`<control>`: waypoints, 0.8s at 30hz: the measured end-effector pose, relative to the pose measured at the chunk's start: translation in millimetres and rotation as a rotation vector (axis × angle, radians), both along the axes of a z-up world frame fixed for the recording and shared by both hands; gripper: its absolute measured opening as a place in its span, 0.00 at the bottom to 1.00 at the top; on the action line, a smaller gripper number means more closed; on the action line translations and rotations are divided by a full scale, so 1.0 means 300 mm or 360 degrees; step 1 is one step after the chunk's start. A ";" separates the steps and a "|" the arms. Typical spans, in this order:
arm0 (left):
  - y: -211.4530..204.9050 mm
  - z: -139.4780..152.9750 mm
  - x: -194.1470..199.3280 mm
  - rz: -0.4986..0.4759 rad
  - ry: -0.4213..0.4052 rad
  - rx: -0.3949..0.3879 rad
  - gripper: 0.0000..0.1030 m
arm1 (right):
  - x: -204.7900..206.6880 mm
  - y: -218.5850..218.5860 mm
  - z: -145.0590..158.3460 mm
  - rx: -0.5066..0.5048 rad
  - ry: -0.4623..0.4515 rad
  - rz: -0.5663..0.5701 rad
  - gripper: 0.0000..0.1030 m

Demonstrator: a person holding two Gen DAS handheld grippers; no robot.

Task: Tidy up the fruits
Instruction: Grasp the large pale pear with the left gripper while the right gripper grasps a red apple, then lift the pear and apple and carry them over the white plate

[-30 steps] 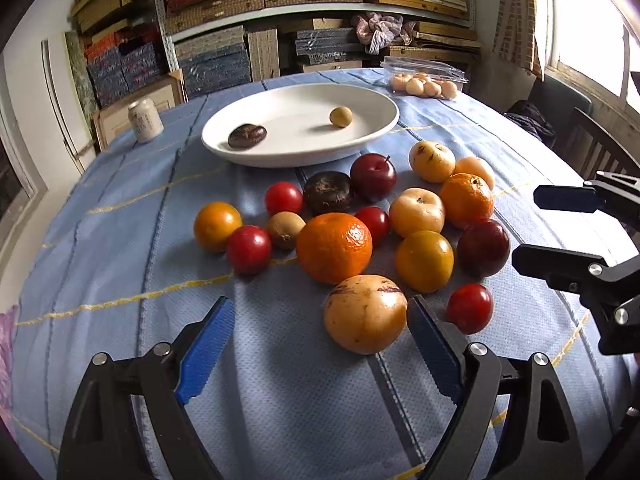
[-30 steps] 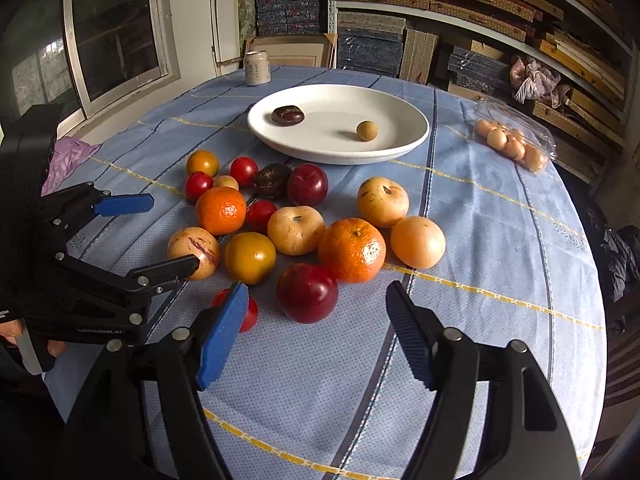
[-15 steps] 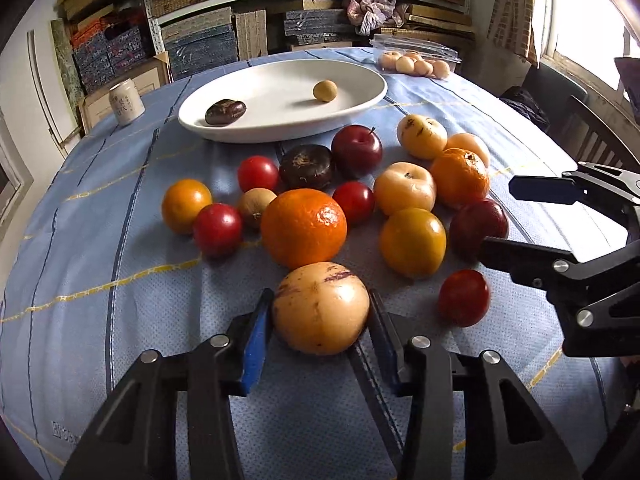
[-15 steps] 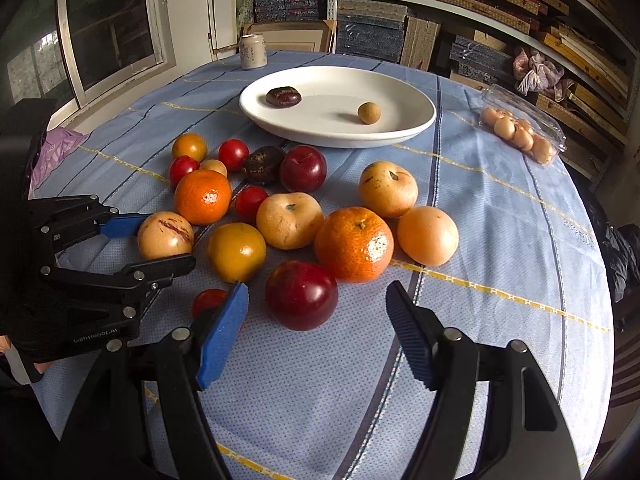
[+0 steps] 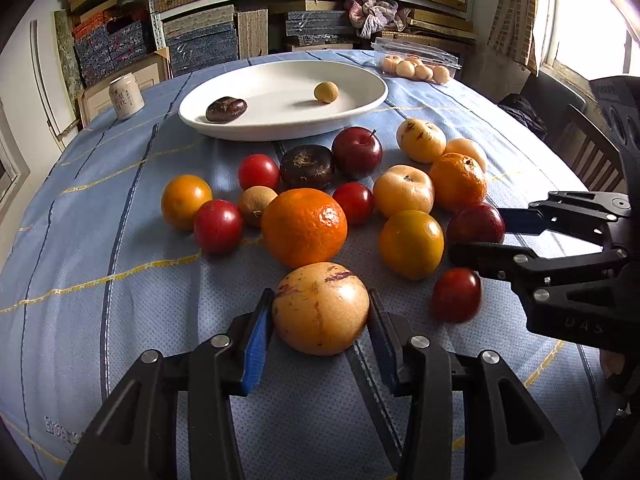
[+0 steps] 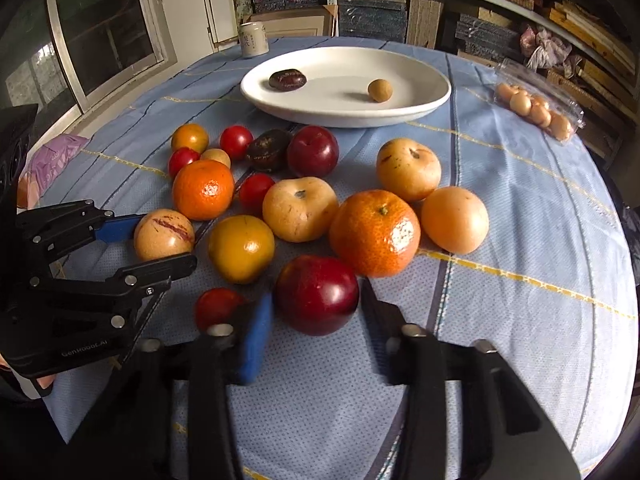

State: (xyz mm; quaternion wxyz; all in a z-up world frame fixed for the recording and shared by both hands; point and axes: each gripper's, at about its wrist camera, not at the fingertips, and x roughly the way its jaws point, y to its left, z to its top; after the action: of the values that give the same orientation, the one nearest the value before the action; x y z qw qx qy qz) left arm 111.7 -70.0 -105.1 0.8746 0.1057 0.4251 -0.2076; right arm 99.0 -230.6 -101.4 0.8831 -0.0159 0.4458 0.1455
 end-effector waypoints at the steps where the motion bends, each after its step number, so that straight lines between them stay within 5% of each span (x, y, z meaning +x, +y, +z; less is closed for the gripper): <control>1: 0.000 0.001 -0.002 -0.0005 0.0005 -0.0007 0.44 | 0.000 -0.005 -0.001 0.0014 -0.0003 -0.0004 0.38; 24: 0.039 0.075 -0.057 0.0023 -0.0067 -0.0080 0.44 | -0.085 0.007 0.072 0.0017 -0.0106 0.0015 0.38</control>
State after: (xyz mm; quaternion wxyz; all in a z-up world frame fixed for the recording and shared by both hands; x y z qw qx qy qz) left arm 94.6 -58.2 -82.5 0.8872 0.0850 0.4021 -0.2096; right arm 73.4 -228.4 -79.9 0.8969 -0.0182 0.4152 0.1514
